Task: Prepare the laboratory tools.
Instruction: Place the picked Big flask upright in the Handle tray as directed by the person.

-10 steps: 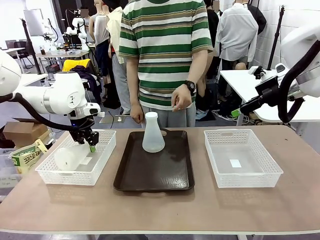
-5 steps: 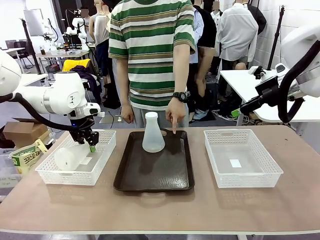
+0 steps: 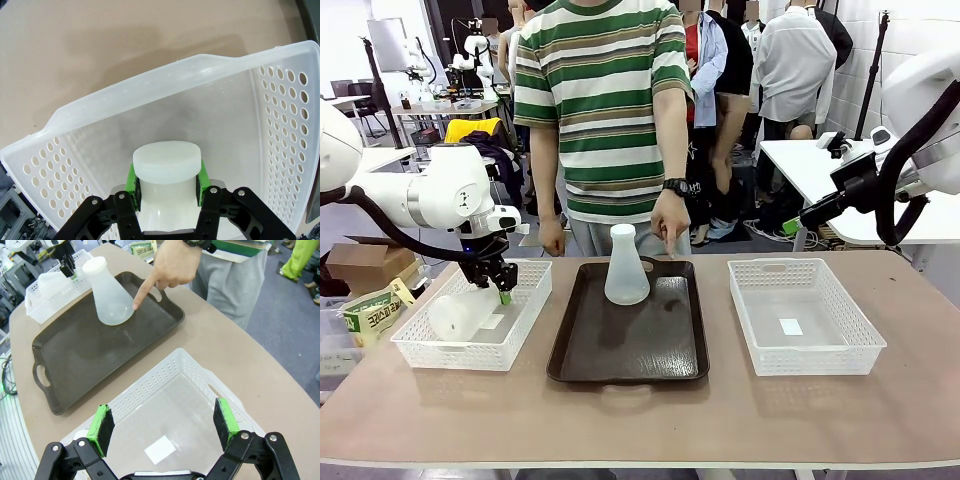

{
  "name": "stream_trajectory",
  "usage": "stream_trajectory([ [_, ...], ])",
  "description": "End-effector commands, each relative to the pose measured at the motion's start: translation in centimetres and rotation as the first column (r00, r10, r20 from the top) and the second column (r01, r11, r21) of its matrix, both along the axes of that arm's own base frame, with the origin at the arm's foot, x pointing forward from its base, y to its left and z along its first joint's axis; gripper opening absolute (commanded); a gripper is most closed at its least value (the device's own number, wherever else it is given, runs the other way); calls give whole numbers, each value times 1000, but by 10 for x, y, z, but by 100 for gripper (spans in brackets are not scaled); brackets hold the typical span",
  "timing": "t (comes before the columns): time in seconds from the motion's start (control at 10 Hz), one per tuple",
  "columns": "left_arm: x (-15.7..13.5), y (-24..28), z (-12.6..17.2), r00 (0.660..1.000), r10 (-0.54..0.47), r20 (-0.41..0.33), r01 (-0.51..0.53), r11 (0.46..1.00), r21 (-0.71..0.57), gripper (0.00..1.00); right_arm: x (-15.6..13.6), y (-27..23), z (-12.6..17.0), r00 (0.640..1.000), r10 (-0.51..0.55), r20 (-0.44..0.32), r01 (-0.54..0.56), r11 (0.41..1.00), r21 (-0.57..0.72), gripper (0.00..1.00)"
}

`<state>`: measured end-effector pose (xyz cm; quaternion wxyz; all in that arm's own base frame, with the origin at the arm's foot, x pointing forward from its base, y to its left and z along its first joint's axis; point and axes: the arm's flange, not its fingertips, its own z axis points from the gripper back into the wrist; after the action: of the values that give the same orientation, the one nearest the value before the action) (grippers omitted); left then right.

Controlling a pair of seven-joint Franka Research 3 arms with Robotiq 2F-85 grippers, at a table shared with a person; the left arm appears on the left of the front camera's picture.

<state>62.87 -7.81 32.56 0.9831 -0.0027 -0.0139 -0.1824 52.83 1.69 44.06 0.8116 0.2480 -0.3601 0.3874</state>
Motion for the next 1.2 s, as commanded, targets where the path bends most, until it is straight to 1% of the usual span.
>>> stream_trajectory([
  [0.0,3,1,0,1000,4,4,-4,1000,-2,0,0,1,-1,1000,-8,4,8,1000,-8,100],
  [0.5,0,0,0,1000,0,0,0,1000,0,0,0,1,-1,1000,-8,4,8,1000,-8,100],
  [0.6,-7,-3,9,1000,-24,-5,24,1000,-12,0,0,1,-1,1000,-8,4,8,1000,-8,100],
  [0.7,-15,-5,25,999,-28,30,29,999,-21,0,0,1,-1,1000,-8,4,8,1000,-8,100],
  [0.8,-25,-6,47,998,-36,46,38,999,-32,0,0,1,-1,1000,-8,4,8,1000,-8,100],
  [0.9,-31,-4,63,998,-32,51,33,999,-16,0,0,1,-1,1000,-8,4,8,1000,-8,100],
  [1.1,-46,2,100,994,-38,106,39,999,-4,0,0,1,-1,1000,-8,4,8,1000,-8,100],
])
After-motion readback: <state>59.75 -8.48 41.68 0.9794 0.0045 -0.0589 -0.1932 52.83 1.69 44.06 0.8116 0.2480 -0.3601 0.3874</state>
